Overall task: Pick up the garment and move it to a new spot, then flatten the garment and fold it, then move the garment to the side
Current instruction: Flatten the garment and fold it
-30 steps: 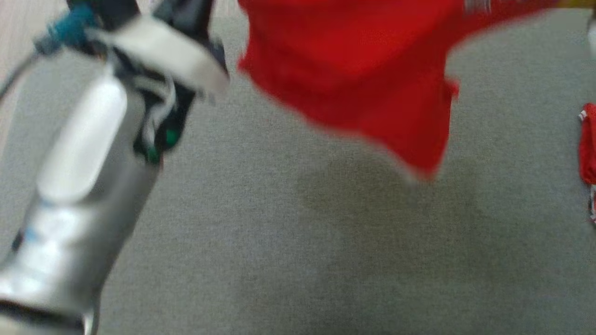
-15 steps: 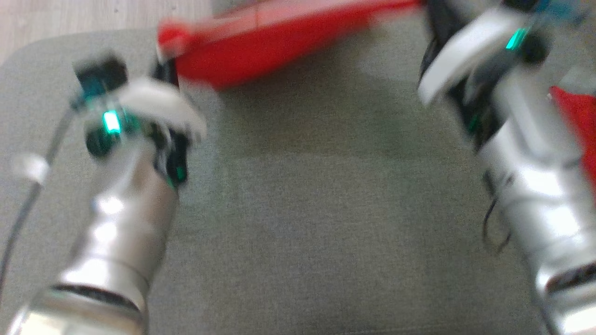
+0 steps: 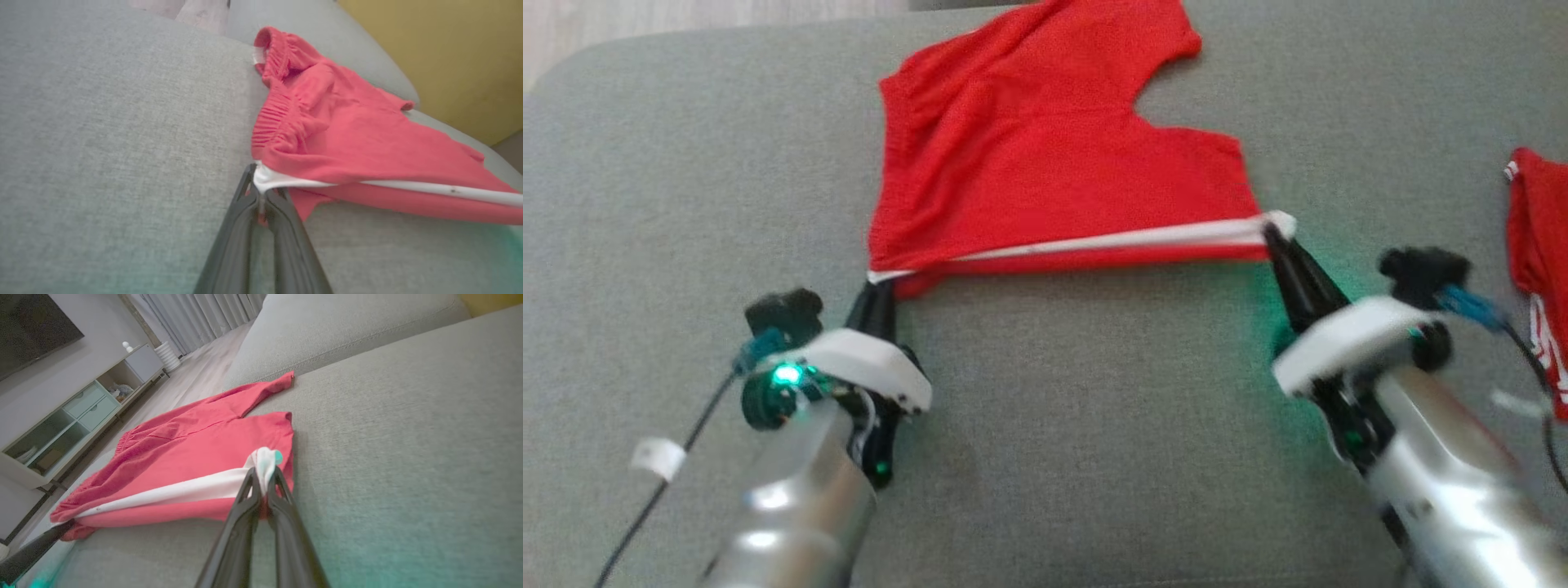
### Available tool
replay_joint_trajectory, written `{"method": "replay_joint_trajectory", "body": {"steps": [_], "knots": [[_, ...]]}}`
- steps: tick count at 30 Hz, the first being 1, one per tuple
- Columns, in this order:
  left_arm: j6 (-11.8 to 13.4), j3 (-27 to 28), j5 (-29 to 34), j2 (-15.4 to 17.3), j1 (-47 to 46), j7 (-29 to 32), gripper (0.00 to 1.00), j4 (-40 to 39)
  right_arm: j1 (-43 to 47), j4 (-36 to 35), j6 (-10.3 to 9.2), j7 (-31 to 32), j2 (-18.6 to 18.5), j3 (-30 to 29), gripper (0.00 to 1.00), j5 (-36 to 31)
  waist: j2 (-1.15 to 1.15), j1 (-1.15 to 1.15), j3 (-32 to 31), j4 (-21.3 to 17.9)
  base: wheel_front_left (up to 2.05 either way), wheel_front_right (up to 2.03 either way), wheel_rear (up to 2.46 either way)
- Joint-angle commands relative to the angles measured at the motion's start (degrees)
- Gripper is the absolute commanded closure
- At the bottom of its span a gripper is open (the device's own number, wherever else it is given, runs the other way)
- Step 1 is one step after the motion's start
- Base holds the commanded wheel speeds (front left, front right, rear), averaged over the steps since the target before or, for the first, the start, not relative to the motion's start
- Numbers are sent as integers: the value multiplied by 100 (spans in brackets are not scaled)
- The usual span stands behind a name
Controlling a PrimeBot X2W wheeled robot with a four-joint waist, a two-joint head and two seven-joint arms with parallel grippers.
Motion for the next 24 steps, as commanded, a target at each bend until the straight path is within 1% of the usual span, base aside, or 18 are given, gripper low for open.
{"method": "replay_joint_trajectory", "body": {"steps": [1, 3, 6, 7, 9, 10, 12, 14, 16, 18, 19, 21, 24], "knots": [[52, 221, 131, 294, 204, -72, 100, -471, 335, -399, -5, -170, -323, -46, 100, -14, 0, 0, -87, 76, 0, 0, 0], [161, 357, 302, 418, 647, -74, 100, -1102, 777, -836, -5, -228, -592, -215, 100, -133, 0, 0, -193, 142, 0, 0, 0], [359, 433, 534, 598, 1479, -76, 100, -2112, 1563, -1664, -5, -144, -890, -705, 100, -393, 0, 0, -358, 199, 0, 0, 0], [441, 426, 565, 667, 1780, -76, 100, -2462, 1852, -2000, -5, -1, -942, -923, 100, -514, 0, 0, -407, 203, 0, 0, 0], [685, 393, 617, 854, 2361, 63, 100, -3304, 2471, -2768, -5, 443, -953, -1457, 100, -809, 0, 0, -479, 215, 0, 0, 0], [829, 374, 615, 949, 2659, 250, 100, -3816, 2793, -3194, -5, 717, -916, -1768, 100, -983, 0, 0, -506, 223, 0, 0, 0], [1191, 348, 626, 1180, 3249, 709, 100, -4999, 3438, -4127, -5, 1356, -727, -2408, 100, -1345, 0, 0, -542, 247, 0, 0, 0], [1534, 333, 585, 1406, 3839, 1211, 100, -6252, 4028, -5115, -5, 2051, -421, -2973, 100, -1700, 0, 0, -570, 259, 0, 0, 0], [1883, 320, 603, 1660, 4351, 1679, 100, -7404, 4511, -6061, -5, 2714, -90, -3407, 100, -2012, 0, 0, -586, 262, 0, 0, 0], [2150, 289, 536, 1850, 4782, 2142, 100, -8346, 4845, -6867, -5, 3276, 196, -3741, 100, -2275, 0, 0, -593, 257, 0, 0, 0], [2268, 273, 556, 1966, 4938, 2342, 100, -8713, 4948, -7201, -5, 3500, 302, -3871, 100, -2381, 0, 0, -589, 254, 0, 0, 0], [2410, 237, 521, 2111, 5137, 2667, 100, -9267, 5042, -7675, -5, 3855, 433, -4037, 100, -2501, 0, 0, -565, 250, 0, 0, 0], [2482, 187, 451, 2234, 5173, 3018, 100, -9587, 4950, -7928, -5, 4200, 485, -4138, 100, -2554, 0, 0, -482, 248, 0, 0, 0]]}}
